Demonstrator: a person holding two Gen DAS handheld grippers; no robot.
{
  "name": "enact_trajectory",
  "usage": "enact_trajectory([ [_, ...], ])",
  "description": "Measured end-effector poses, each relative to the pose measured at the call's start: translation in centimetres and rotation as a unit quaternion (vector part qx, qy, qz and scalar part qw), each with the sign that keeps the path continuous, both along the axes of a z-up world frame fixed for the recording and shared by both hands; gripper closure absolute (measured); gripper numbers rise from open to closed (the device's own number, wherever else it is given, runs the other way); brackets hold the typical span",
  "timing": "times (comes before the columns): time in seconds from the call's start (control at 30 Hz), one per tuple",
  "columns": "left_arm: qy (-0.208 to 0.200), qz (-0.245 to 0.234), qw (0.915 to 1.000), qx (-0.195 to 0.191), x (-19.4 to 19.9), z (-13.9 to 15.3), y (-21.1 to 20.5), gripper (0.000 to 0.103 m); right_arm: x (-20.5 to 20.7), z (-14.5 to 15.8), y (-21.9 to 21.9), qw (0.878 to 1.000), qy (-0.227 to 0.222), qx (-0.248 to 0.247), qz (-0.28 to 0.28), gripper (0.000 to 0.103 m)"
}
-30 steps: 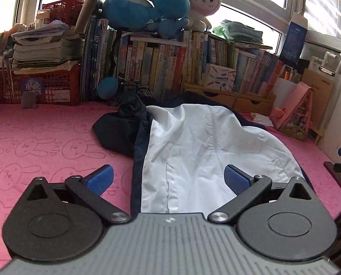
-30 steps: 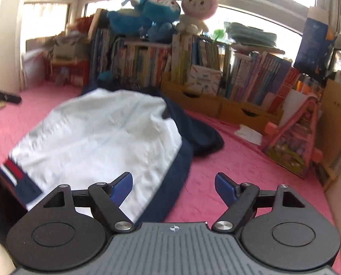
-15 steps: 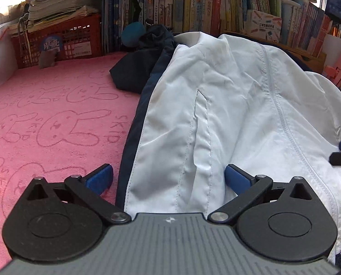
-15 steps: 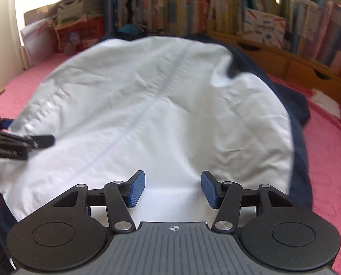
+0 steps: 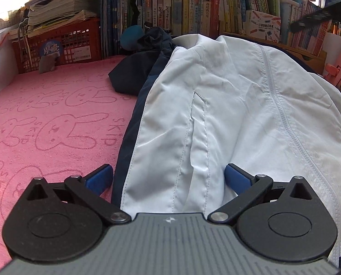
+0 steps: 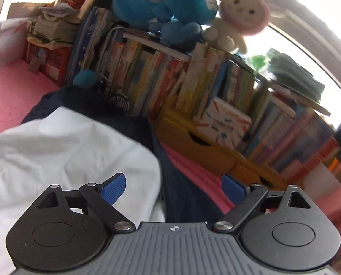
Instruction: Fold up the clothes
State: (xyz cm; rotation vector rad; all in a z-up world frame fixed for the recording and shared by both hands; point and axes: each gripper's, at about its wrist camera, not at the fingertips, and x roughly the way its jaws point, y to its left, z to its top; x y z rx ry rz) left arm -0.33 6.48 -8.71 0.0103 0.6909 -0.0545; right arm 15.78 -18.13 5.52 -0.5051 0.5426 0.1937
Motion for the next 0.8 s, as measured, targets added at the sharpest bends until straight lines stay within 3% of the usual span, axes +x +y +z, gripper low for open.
enact_trajectory([
  [0.13,-0.001,0.000,1.0000,-0.004,0.1,0.0,0.2,0.000,12.4,-4.1,5.7,0.999,0.047,-0.022,-0.012,0.015],
  [0.23,-0.003,0.003,1.0000,-0.006,0.1,0.0,0.2,0.000,18.7,-8.2,7.4,0.993,0.090,-0.045,-0.059,0.018],
  [0.27,-0.003,0.004,1.0000,-0.007,0.2,0.0,0.2,0.000,20.0,-9.1,7.4,0.990,0.110,-0.036,-0.078,0.030],
  [0.3,-0.003,0.005,1.0000,-0.007,0.2,0.0,0.2,0.000,20.9,-9.6,7.0,0.986,0.132,-0.016,-0.096,0.052],
  [0.33,-0.003,0.005,1.0000,-0.008,0.2,0.0,0.2,0.000,21.7,-10.1,6.6,0.982,0.153,0.004,-0.113,0.068],
  [0.37,-0.003,0.006,1.0000,-0.008,0.3,0.0,0.2,0.000,22.0,-10.0,6.2,0.978,0.162,0.020,-0.127,0.092],
  [0.5,-0.003,0.006,1.0000,-0.007,0.3,0.0,0.2,0.000,18.3,-4.5,2.5,0.990,0.052,0.028,-0.128,0.098],
  [0.57,-0.002,0.006,1.0000,-0.005,0.3,0.0,0.1,0.000,15.3,0.1,-2.2,0.984,-0.015,0.066,-0.162,0.099],
  [0.67,-0.002,0.005,1.0000,-0.003,0.3,0.0,0.0,0.000,10.3,6.1,-10.3,0.960,-0.115,0.096,-0.235,0.099],
  [0.8,-0.001,0.005,1.0000,-0.002,0.2,0.0,0.1,0.000,3.5,8.9,-22.1,0.922,-0.147,0.107,-0.341,0.099],
])
